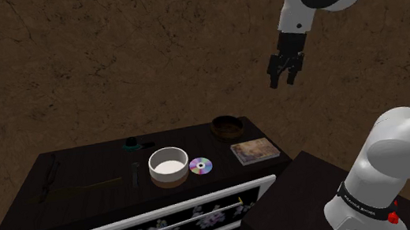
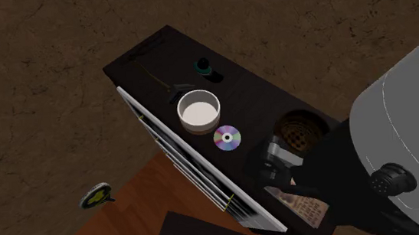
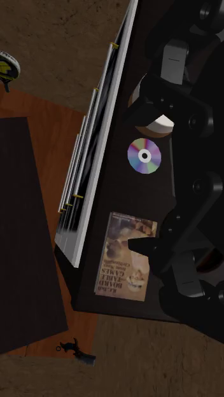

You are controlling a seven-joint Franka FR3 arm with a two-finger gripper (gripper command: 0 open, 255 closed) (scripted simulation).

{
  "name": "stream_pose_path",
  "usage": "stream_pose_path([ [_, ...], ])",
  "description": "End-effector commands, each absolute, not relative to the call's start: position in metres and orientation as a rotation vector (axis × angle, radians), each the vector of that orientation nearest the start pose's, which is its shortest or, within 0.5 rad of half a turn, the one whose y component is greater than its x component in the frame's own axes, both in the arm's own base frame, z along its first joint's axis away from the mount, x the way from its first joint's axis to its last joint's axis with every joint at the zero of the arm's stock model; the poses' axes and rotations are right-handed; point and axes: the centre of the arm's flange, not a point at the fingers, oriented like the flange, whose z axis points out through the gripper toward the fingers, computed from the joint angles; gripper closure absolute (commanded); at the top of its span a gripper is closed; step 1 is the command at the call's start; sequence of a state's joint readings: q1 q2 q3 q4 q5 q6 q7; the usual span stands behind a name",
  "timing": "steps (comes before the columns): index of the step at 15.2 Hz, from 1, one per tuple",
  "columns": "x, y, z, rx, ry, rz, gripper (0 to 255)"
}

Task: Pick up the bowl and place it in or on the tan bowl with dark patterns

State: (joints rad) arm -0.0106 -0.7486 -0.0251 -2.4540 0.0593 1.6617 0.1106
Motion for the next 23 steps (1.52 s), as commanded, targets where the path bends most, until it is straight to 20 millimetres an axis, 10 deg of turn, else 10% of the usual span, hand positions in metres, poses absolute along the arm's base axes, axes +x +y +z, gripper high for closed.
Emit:
stream_pose_path([
  [1, 0.32, -0.007, 0.54, -3.058, 0.224, 0.072, 0],
  [23, 0.492, 0.116, 0.339, -3.115, 0.26, 0.037, 0],
])
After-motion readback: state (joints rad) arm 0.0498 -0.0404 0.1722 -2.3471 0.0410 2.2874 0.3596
